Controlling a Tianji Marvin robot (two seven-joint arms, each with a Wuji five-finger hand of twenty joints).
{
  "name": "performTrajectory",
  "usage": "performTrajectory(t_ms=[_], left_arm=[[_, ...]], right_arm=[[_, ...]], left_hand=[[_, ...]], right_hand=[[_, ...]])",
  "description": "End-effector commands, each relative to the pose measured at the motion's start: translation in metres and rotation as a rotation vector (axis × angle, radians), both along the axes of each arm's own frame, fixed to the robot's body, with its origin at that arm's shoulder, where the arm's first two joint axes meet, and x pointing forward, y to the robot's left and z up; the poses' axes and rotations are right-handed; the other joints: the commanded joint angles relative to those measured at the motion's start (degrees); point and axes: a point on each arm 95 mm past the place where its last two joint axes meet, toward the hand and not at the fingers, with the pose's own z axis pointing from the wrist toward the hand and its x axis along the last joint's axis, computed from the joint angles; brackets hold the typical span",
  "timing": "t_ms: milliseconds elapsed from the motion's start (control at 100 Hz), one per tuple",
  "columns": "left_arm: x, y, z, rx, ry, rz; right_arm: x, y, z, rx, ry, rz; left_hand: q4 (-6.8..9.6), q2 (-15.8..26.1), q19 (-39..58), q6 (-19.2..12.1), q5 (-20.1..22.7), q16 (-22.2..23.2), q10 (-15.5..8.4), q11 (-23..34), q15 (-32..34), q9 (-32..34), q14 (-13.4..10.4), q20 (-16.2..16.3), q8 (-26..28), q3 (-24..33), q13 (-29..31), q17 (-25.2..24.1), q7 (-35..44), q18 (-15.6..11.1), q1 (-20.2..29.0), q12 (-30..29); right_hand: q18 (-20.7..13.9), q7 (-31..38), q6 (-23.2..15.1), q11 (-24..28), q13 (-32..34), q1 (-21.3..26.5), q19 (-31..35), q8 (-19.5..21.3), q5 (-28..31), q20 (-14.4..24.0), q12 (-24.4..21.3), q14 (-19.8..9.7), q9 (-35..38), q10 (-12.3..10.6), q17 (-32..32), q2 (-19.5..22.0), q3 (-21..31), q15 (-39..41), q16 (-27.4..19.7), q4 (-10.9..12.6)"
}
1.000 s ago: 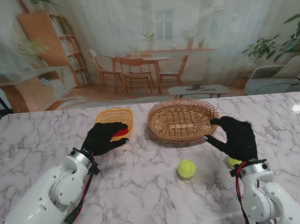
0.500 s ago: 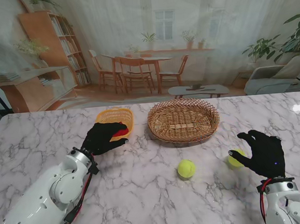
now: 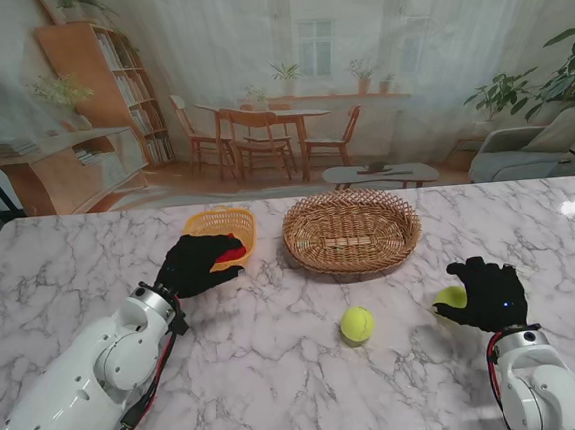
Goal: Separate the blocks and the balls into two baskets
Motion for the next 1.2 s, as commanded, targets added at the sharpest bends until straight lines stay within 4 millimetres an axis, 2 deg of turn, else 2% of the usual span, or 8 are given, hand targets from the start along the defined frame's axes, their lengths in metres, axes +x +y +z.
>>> performTrajectory(t_ms=[0,280,600,710,880,1010,1130,1190], left_arm=[[0.001,0.001,-0.002,0.010,0.012,0.003],[0.001,0.000,-0.003,0.015,0.016,0.000],[0.001,-0.001,-0.004,0.018,0.023,0.000],[0.001,-0.001,-0.004,0.025,0.026,-0.002],[0.002,-0.002,-0.005,0.012,0.035,-0.001],[0.002,-0.002,-0.006,0.013,0.039,0.000],[0.002,-0.002,-0.006,0.005,0.043,0.001],[0.002,-0.002,-0.006,-0.007,0.050,0.001]], right_arm=[[0.003,-0.002,-0.003,-0.014,0.015,-0.007],[0.013,0.001,-0.011,-0.041,0.097,-0.018],[0.016,0.009,-0.025,-0.027,0.155,-0.041],[0.017,0.012,-0.028,-0.018,0.162,-0.042],[0.018,0.016,-0.030,0.015,0.168,-0.060],[0.018,0.017,-0.032,0.026,0.164,-0.069],[0.019,0.018,-0.032,0.044,0.148,-0.072],[0.019,0.018,-0.031,0.059,0.137,-0.070]], left_hand=[[-1.11,2.95,-1.27,0.00,-1.18,0.17,-0.20,-0.40,-0.96,-0.56,-0.20,1.02,-0.51,-0.81,-0.80,-1.04,-0.97,1.20,0.39,0.73],[-1.11,2.98,-1.33,-0.14,-1.50,0.19,-0.21,-0.46,-0.97,-0.74,-0.17,1.16,-0.56,-0.84,-0.82,-1.02,-1.10,1.28,0.35,0.71],[-1.12,3.08,-1.46,-0.14,-1.37,0.19,-0.21,-0.41,-1.00,-0.64,-0.22,1.24,-0.60,-0.83,-0.83,-1.08,-1.08,1.23,0.24,0.73],[-1.12,3.05,-1.48,-0.13,-1.40,0.20,-0.23,-0.42,-0.99,-0.62,-0.17,1.27,-0.61,-0.84,-0.79,-1.10,-1.09,1.40,0.21,0.73],[-1.11,3.05,-1.53,-0.06,-1.36,0.20,-0.23,-0.41,-1.00,-0.64,-0.22,1.30,-0.61,-0.81,-0.83,-1.12,-1.08,1.45,0.28,0.74],[-1.11,3.04,-1.61,-0.14,-1.39,0.21,-0.23,-0.42,-1.00,-0.63,-0.19,1.27,-0.62,-0.82,-0.81,-1.07,-1.08,1.41,0.30,0.74],[-1.11,3.08,-1.65,-0.13,-1.32,0.21,-0.26,-0.39,-1.01,-0.57,-0.19,1.27,-0.61,-0.83,-0.83,-1.10,-1.04,1.46,0.27,0.76],[-1.12,3.10,-1.69,-0.16,-1.34,0.20,-0.29,-0.42,-1.02,-0.65,-0.20,1.26,-0.61,-0.85,-0.85,-1.15,-1.05,1.43,0.22,0.74]], right_hand=[[-1.51,1.15,1.67,1.63,0.06,0.93,2.04,1.36,0.02,1.37,1.03,-0.61,-1.05,0.96,0.88,-2.66,2.21,3.72,1.14,0.67],[-3.74,0.92,2.09,1.53,0.00,-0.11,5.09,1.82,0.21,2.93,1.15,-0.56,-0.92,1.15,4.25,-2.89,2.72,3.95,0.89,0.52],[-4.98,2.33,2.96,5.70,3.08,0.97,8.26,2.84,2.09,2.72,3.88,-0.34,1.34,0.79,9.96,-3.02,3.55,7.82,2.10,0.37],[-4.54,3.41,3.45,7.09,4.37,2.88,9.50,3.49,2.92,2.07,4.92,0.02,1.98,1.10,12.99,-3.49,4.64,9.45,2.59,0.32],[-5.99,6.19,3.76,10.03,7.41,5.64,13.11,4.67,4.33,-0.19,6.67,0.26,3.35,1.56,18.84,-4.76,12.16,14.04,4.22,-0.63],[-7.73,8.31,3.58,11.98,9.64,9.16,17.06,5.02,4.88,0.68,7.63,-0.50,4.32,1.70,22.48,-4.15,17.01,19.84,7.11,-1.11],[-8.76,10.46,2.34,14.36,11.53,12.31,19.66,5.15,6.46,1.88,8.98,-1.27,5.93,1.25,24.89,-1.66,19.25,23.98,9.15,-1.31],[-9.27,14.01,1.64,14.77,12.26,15.25,20.53,1.08,6.37,2.45,9.80,-1.36,6.77,1.12,25.89,-1.91,19.14,25.32,9.86,-4.56]])
